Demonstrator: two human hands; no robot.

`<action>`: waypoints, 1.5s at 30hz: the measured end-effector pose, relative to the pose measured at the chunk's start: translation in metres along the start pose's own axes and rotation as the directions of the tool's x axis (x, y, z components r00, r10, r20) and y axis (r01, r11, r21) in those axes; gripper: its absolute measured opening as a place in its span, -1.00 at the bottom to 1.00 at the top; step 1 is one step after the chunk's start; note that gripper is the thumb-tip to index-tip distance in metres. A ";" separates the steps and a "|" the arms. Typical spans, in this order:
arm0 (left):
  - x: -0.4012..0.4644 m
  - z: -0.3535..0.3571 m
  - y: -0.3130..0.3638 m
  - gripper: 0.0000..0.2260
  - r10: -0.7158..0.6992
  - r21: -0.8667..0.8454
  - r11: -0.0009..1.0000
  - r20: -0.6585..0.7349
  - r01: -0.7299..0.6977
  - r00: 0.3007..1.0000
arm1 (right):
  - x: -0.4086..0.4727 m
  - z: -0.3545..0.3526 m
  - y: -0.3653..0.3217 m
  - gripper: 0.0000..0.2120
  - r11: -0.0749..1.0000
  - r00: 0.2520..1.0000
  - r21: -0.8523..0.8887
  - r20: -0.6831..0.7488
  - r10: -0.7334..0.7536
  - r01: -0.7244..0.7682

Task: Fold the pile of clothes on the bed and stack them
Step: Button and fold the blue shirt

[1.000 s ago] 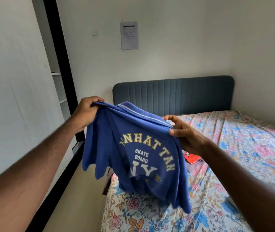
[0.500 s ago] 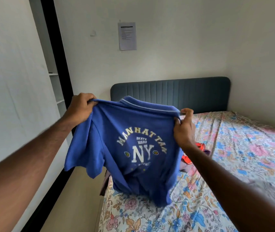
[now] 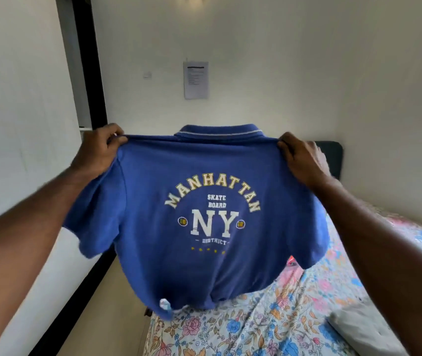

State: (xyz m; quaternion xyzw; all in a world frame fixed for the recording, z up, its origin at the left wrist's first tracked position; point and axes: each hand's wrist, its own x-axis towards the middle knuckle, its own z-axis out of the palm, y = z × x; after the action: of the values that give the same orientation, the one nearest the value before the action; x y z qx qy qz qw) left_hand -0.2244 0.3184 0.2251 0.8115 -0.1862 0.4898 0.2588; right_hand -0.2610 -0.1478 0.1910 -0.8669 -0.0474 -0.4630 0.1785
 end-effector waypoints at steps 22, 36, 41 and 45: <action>0.072 -0.142 0.099 -0.79 -0.112 -0.538 0.829 0.109 0.153 0.988 | 0.087 -0.211 -0.050 -0.43 0.934 0.907 0.055 -0.265 -0.328 0.354; -0.175 0.158 -0.047 -0.76 -0.279 -0.188 0.901 0.436 0.390 0.855 | -0.166 0.092 0.125 -0.46 0.983 0.948 -0.073 0.285 -0.142 0.169; -0.242 0.218 -0.071 -0.76 -0.217 -0.123 0.943 0.475 0.308 0.853 | -0.214 0.160 0.166 -0.51 0.964 0.926 -0.103 0.320 -0.201 0.245; -0.266 0.261 -0.094 -0.90 -0.249 -0.056 0.947 0.491 0.315 0.835 | -0.215 0.206 0.190 -0.66 0.944 0.896 -0.123 0.374 -0.240 0.305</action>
State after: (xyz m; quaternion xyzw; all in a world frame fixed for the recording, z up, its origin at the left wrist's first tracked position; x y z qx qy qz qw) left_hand -0.1101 0.2487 -0.1350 0.9060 -0.1551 0.2173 0.3285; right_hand -0.1738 -0.2341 -0.1406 -0.9331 -0.1586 -0.3220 0.0218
